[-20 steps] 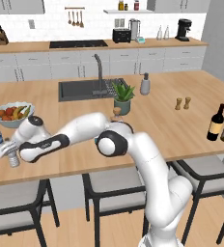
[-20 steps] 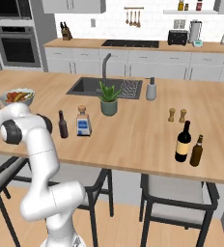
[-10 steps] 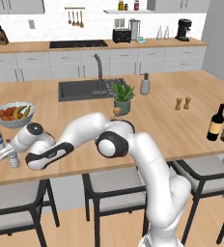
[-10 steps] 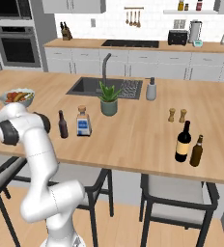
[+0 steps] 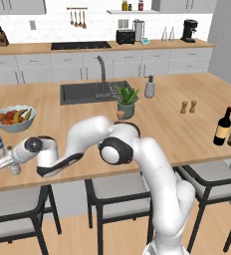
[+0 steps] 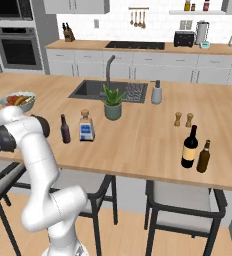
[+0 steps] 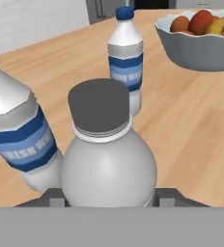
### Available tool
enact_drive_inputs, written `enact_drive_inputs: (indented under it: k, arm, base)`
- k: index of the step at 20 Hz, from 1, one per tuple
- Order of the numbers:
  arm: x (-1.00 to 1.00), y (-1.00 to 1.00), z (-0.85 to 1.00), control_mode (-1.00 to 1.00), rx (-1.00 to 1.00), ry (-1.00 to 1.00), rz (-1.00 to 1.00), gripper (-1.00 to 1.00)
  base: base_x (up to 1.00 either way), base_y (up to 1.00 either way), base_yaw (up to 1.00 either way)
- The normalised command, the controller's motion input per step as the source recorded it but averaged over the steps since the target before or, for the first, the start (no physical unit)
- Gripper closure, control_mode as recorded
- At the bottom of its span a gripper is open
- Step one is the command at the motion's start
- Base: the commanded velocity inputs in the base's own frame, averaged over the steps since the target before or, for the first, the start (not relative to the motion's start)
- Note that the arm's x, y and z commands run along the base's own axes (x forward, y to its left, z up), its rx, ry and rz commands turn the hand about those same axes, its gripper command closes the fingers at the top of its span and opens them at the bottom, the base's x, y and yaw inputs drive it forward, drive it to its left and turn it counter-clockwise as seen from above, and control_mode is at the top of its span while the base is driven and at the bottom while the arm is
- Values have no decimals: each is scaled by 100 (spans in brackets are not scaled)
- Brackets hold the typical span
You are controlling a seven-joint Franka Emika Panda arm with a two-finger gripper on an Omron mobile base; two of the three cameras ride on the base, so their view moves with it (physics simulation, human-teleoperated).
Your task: Move the plastic bottles in the middle to the plastics group, and the glass bottles in the middle to the glass group.
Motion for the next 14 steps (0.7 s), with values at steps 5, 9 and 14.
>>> enact_drive_inputs:
  k: [5,9,14]
  arm:
    - [-7,-12,-15,-100,0,0,-17,-100]
    - [-17,-17,-2,-100,0,0,-16,-100]
    - [-23,-20,6,-100,2,0,-15,-100]
  base:
    - [0,0,0]
    - [0,0,0]
    - [0,0,0]
